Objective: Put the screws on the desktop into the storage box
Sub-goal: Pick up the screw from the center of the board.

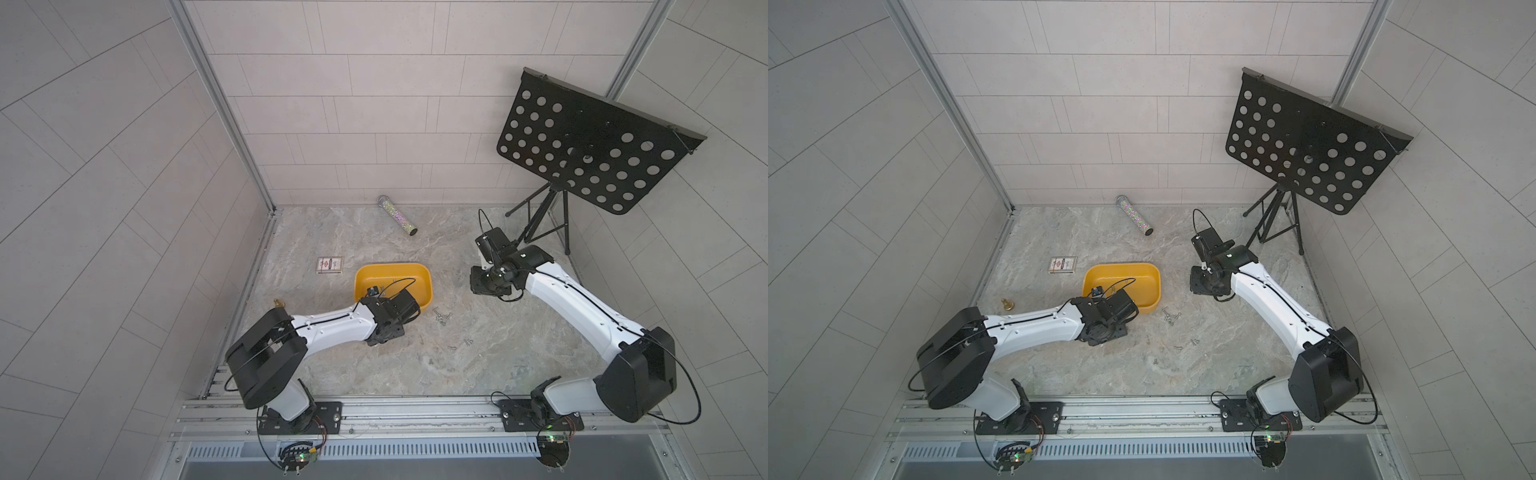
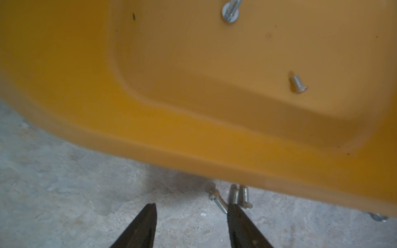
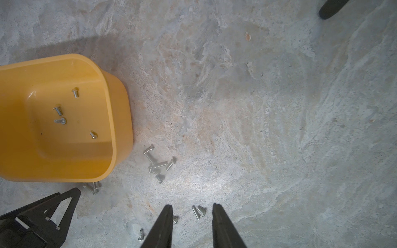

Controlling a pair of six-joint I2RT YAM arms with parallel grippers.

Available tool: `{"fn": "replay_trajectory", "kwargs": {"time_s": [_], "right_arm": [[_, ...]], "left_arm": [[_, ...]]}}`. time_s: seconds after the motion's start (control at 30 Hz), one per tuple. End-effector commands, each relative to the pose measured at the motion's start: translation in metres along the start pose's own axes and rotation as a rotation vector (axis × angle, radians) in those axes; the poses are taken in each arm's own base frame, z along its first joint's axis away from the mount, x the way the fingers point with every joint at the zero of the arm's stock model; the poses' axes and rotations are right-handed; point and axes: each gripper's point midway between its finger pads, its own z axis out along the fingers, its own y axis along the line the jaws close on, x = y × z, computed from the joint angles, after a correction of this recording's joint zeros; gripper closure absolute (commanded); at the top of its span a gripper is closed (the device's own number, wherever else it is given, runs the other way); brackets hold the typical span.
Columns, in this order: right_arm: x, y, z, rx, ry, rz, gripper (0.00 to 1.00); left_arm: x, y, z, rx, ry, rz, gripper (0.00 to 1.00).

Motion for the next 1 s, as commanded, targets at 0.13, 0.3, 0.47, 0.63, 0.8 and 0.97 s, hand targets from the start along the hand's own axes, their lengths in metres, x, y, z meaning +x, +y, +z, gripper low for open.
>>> {"fn": "replay_trajectory", "kwargs": {"time_s": [0.13, 0.3, 0.47, 0.63, 0.8, 0.97], "right_arm": [[0.001, -0.005, 0.000, 0.008, 0.003, -0.004, 0.65], [0.000, -0.006, 0.001, 0.010, 0.004, -0.001, 0.65], [0.001, -0.006, 0.003, 0.010, 0.011, 0.000, 0.65], [0.002, -0.006, 0.005, 0.009, 0.015, 0.001, 0.65], [0.003, -0.005, 0.007, 0.000, 0.020, 0.007, 0.65], [0.005, -0.005, 0.008, -0.003, 0.025, 0.010, 0.65]], "left_arm": [[0.004, -0.005, 0.010, -0.005, 0.008, -0.004, 0.41], [0.007, -0.007, 0.017, -0.010, 0.021, -0.002, 0.42], [0.008, -0.006, 0.019, -0.020, 0.025, 0.009, 0.46], [0.009, 0.000, 0.017, -0.035, 0.026, 0.024, 0.52], [0.015, 0.004, 0.020, -0.043, 0.047, 0.037, 0.54], [0.020, 0.005, 0.020, -0.043, 0.061, 0.051, 0.56]]}}
